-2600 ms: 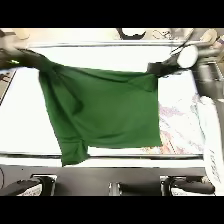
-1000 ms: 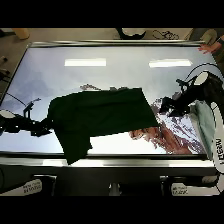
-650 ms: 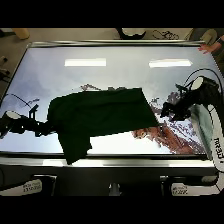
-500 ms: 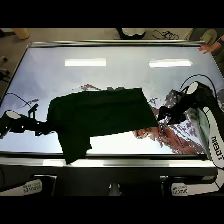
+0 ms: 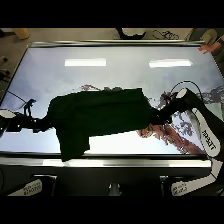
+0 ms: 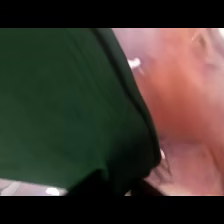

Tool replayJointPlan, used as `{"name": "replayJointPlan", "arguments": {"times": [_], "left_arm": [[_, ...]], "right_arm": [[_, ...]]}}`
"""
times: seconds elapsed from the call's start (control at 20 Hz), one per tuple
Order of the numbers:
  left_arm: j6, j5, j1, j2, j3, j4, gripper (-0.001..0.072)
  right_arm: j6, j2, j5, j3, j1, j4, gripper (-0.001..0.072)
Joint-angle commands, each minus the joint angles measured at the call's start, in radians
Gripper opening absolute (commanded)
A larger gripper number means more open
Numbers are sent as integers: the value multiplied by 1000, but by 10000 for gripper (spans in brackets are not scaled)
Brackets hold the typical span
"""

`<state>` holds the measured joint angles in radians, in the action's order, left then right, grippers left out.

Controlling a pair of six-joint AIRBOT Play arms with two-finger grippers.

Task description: Fold the shirts.

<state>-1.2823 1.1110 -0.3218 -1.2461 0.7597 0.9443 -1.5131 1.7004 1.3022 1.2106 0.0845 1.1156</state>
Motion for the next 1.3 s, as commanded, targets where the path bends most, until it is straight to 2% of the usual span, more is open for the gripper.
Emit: {"name": "replayJointPlan", "arguments": {"times": [0.0, 0.1, 0.2, 0.3, 0.4, 0.55, 0.7, 0.95, 1.15, 1.25], "left_arm": [[5, 26, -1, 13, 37, -24, 34], [4, 55, 0, 55, 140, -25, 32], [3, 56, 1, 146, 333, -25, 32], [-21, 58, 3, 251, 612, -42, 33], [-55, 9, 18, 349, 927, -52, 33], [-111, -73, 24, 454, 1238, -51, 32], [-182, -76, 22, 539, 1316, -43, 32], [-222, 108, 23, 536, 1295, 84, 33], [-223, 272, 22, 469, 1254, 85, 33], [-222, 349, 22, 408, 1183, 89, 32]], "right_arm": [[-17, 0, -34, 18, -28, 12, 23], [43, -74, -8, 62, -28, 14, 22], [51, -218, -21, 159, -24, 23, 22], [86, -407, -74, 309, -25, 26, 22], [85, -614, -187, 456, -25, 88, 22], [26, -895, -357, 546, -25, 219, 22], [-64, -1063, -347, 546, -25, 330, 22], [-72, -1080, -222, 546, -25, 360, 23], [-71, -968, -28, 546, -25, 381, 23], [-70, -844, 130, 546, -25, 393, 23]]}}
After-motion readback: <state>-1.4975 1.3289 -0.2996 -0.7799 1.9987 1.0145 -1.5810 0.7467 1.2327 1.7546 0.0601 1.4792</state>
